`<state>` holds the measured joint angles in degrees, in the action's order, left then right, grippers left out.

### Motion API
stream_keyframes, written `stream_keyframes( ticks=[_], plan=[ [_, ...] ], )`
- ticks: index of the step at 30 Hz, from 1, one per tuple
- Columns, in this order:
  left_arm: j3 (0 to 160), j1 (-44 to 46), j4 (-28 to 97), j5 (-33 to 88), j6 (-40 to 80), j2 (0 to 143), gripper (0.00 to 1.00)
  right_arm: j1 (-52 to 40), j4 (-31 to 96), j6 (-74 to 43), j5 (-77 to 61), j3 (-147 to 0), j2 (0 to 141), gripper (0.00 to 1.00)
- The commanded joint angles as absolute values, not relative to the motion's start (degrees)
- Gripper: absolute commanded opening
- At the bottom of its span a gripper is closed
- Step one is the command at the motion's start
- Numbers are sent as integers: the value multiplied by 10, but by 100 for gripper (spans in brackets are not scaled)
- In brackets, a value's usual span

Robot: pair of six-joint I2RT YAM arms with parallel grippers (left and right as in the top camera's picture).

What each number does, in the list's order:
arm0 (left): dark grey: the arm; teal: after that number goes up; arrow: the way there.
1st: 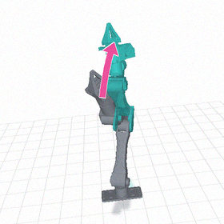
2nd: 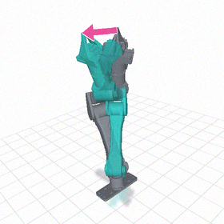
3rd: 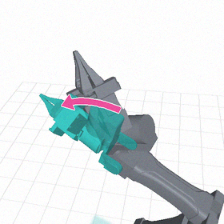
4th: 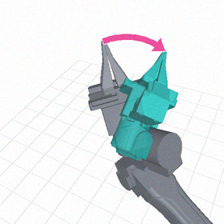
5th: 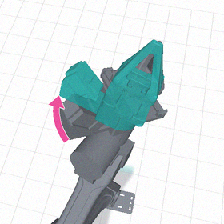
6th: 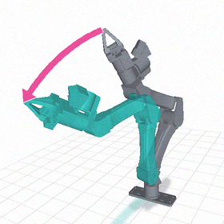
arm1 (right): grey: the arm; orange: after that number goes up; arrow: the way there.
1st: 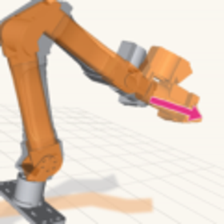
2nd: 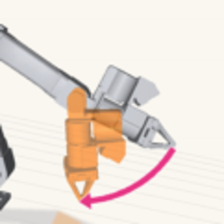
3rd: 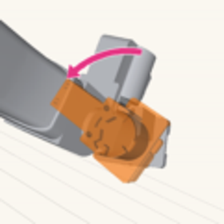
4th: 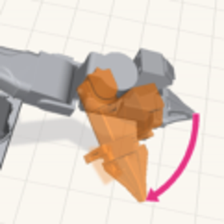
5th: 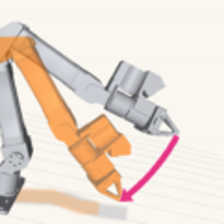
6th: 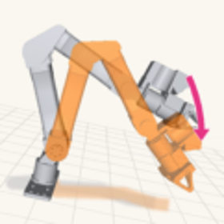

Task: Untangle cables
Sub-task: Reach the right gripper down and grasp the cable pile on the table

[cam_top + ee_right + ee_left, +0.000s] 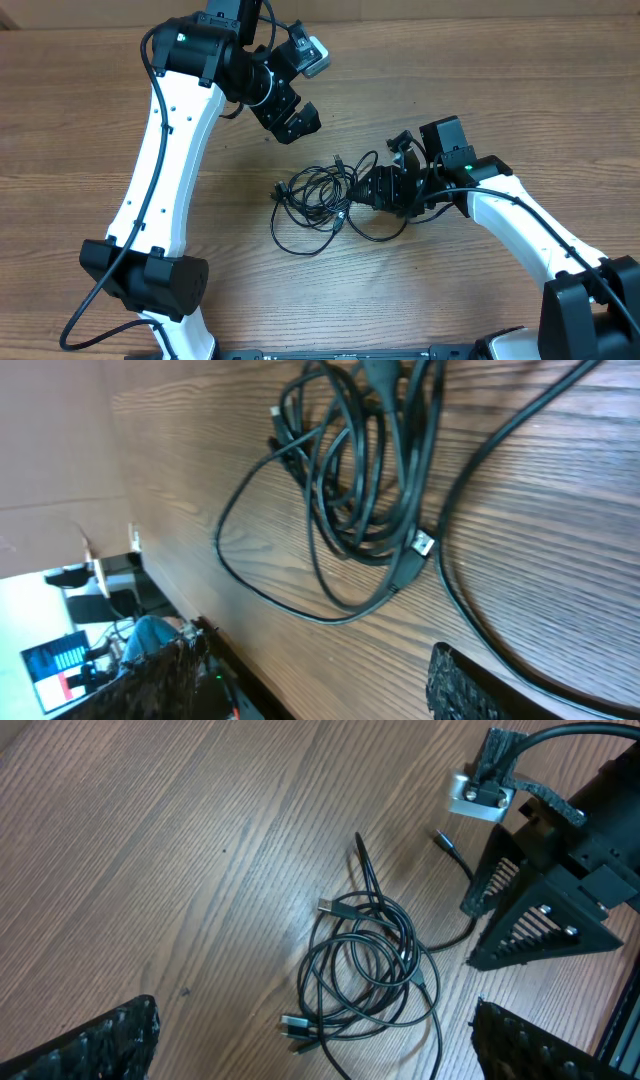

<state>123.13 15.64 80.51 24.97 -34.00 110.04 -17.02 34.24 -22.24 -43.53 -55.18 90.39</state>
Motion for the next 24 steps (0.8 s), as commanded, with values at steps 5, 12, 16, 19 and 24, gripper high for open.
stream_keyframes(
  ticks=[5,12,16,19,24],
  plan=[
    [1235,157,806,251,-325,1087,100,-170,301,-240,-448,-556,905,70],
    [1235,157,808,251,-320,1087,100,-170,281,-257,-385,-555,910,68],
    [1235,157,808,256,-310,1087,100,-170,239,-287,-386,-555,933,67],
    [1235,158,809,263,-310,1087,100,-170,201,-317,-387,-555,964,64],
    [1235,158,813,270,-311,1087,100,-170,180,-330,-404,-555,1003,57]
  ],
)
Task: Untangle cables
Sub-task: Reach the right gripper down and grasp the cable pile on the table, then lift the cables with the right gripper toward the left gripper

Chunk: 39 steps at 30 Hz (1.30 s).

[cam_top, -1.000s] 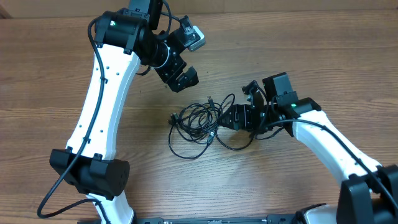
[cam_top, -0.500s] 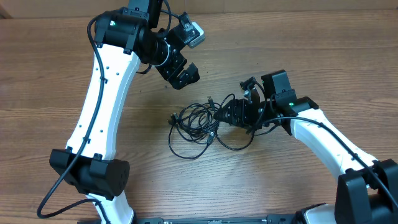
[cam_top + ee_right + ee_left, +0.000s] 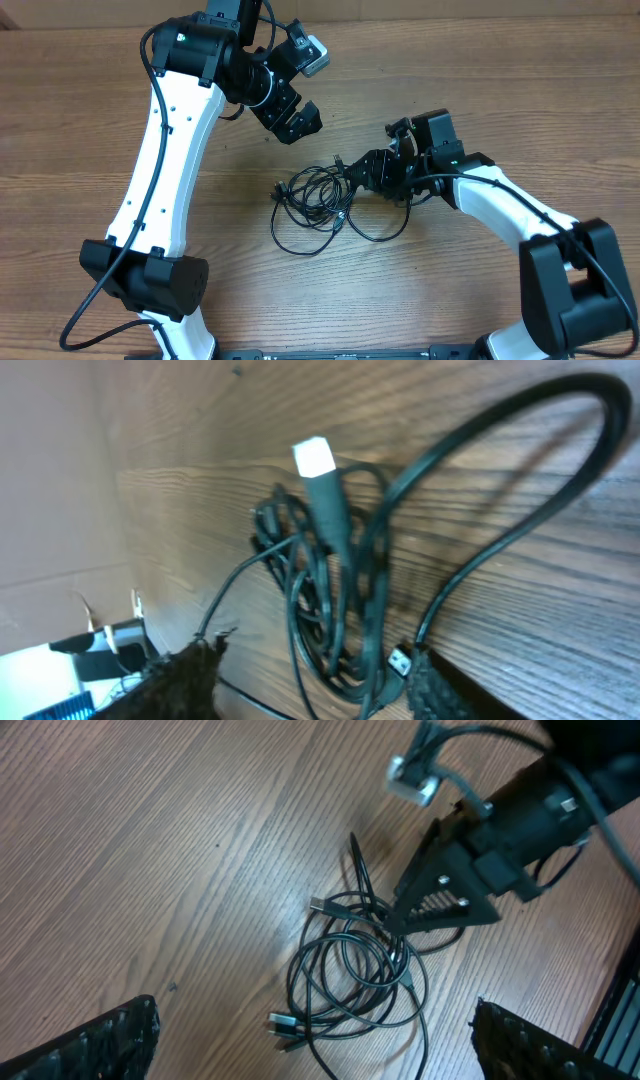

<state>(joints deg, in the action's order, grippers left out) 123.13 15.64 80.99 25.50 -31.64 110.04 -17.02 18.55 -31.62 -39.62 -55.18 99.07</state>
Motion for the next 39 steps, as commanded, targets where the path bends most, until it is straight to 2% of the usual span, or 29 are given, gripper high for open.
stream_keyframes(
  ticks=[1,9,15,20,26,29,35,39],
  plan=[
    [1235,158,813,270,-310,1087,100,-170,181,-330,-404,-555,1004,56],
    [1235,158,815,285,-311,1087,100,-183,149,-331,-387,-555,1028,55],
    [1235,158,809,287,-307,1087,99,-184,139,-331,-387,-555,1029,31],
    [1235,158,807,306,-306,1087,100,-184,139,-330,-386,-555,1029,4],
    [1235,158,817,312,-306,1087,99,-184,126,-330,-396,-556,1029,4],
    [1235,158,832,312,-306,1087,100,-172,87,-333,-472,-556,1029,4],
    [1235,158,853,391,-330,1087,100,-93,-37,-487,-627,-556,1029,4],
    [1235,167,852,468,-395,1087,100,-56,-208,-623,-735,-556,1029,4]
  ],
)
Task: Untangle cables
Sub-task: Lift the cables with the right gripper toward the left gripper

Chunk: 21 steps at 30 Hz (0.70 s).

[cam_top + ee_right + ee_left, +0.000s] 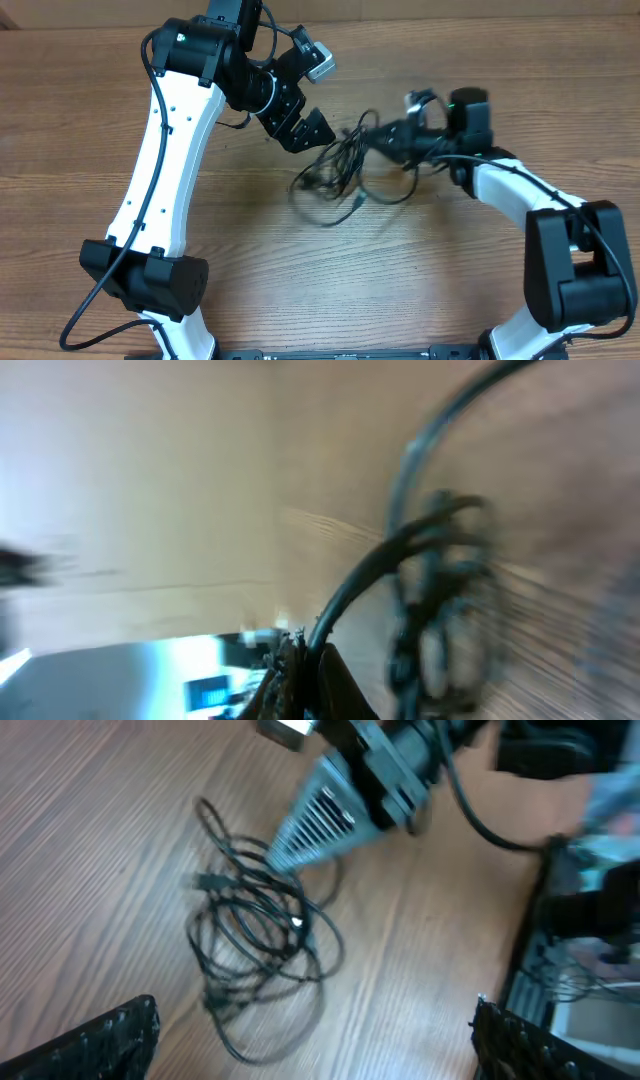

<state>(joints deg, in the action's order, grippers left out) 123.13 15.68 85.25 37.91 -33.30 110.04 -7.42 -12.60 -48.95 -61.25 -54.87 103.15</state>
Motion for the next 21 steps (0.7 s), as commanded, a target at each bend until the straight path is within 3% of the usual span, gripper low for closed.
stream_keyframes(
  ticks=[1,5,8,21],
  plan=[
    [1235,174,853,486,-415,1087,100,-54,-257,-660,-748,-556,1029,4],
    [1235,218,852,505,-478,1087,100,-54,-488,-816,-760,-556,1029,4],
    [1235,239,850,486,-482,1087,99,-54,-579,-863,-760,-556,1029,4],
    [1235,263,857,444,-480,1087,100,-54,-584,-878,-762,-556,1029,4]
  ],
)
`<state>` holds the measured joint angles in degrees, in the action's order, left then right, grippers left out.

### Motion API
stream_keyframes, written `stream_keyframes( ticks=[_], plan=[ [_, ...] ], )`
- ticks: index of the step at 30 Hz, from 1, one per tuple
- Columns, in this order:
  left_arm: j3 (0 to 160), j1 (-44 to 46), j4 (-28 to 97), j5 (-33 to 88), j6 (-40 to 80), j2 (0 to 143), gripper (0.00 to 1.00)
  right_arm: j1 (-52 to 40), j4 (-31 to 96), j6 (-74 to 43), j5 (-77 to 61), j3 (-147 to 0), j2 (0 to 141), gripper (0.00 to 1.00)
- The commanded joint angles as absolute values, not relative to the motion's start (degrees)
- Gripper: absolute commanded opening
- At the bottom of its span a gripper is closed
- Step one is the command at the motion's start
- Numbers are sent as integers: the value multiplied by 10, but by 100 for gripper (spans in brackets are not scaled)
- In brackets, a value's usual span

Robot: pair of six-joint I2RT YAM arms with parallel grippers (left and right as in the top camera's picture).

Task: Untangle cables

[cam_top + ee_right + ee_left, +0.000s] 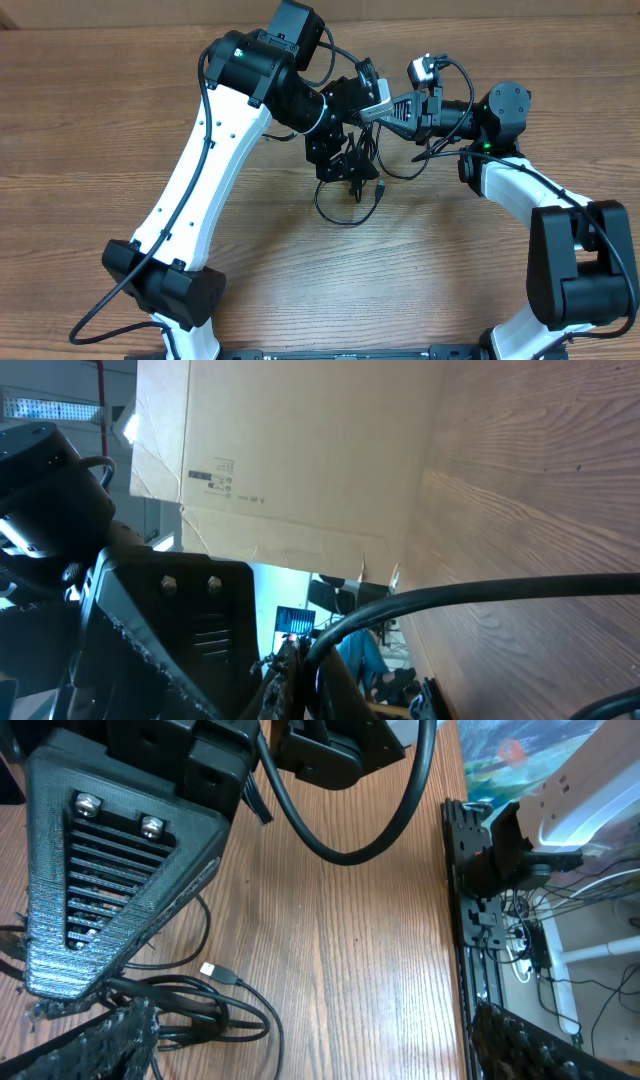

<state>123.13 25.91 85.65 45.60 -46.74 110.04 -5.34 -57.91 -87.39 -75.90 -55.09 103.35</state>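
Note:
The tangle of thin black cables [350, 190] hangs partly lifted at the table's middle, its lower loops on the wood. My right gripper [378, 112] is shut on one black cable [470, 595] and holds it up above the table; that strand runs out to the right in the right wrist view. My left gripper [340, 155] stands open right at the tangle, just below the right one's fingers. In the left wrist view the cable loops [185, 1010] and a silver USB plug [212, 970] lie by its left finger [95, 1040], under the right gripper's ribbed finger [100, 880].
The wooden table [120, 130] carries nothing else. A cardboard wall [290, 450] stands behind it. Both arms crowd the back middle, their grippers almost touching. The table's edge with a black rail [480, 890] runs past the right side in the left wrist view.
My left arm has swung right and down, bringing its open gripper from the upper left of the tangle onto it. The right gripper still holds its cable raised; the bundle hangs further right.
First the tangle lay flat mid-table, my right gripper open beside it and the left one held high at the back. Then the right gripper was at the tangle's upper edge. Later it was shut on a cable and raised. Now the left gripper has joined it.

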Motion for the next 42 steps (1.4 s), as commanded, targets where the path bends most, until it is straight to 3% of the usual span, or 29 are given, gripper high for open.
stream_keyframes(
  ticks=[1,7,12,16,19,29,36,42],
  plan=[
    [1235,263,856,444,-480,1087,100,-54,-580,-855,-762,-556,1029,4],
    [1235,255,852,437,-474,1087,100,-54,-283,-617,-733,-556,1029,6],
    [1235,255,853,387,-449,1087,100,-54,-42,-453,-629,-556,1029,30],
    [1235,255,852,372,-447,1087,100,-54,78,-372,-541,-556,1029,40],
    [1235,255,852,366,-448,1087,100,-54,138,-339,-491,-556,1029,41],
    [1235,255,846,352,-448,1087,99,-58,209,-310,-468,-556,1029,42],
    [1235,255,850,342,-448,1087,100,-57,160,-277,-605,-556,1025,52],
    [1235,255,867,294,-444,1087,100,-55,149,-223,-531,-556,955,59]
  ],
)
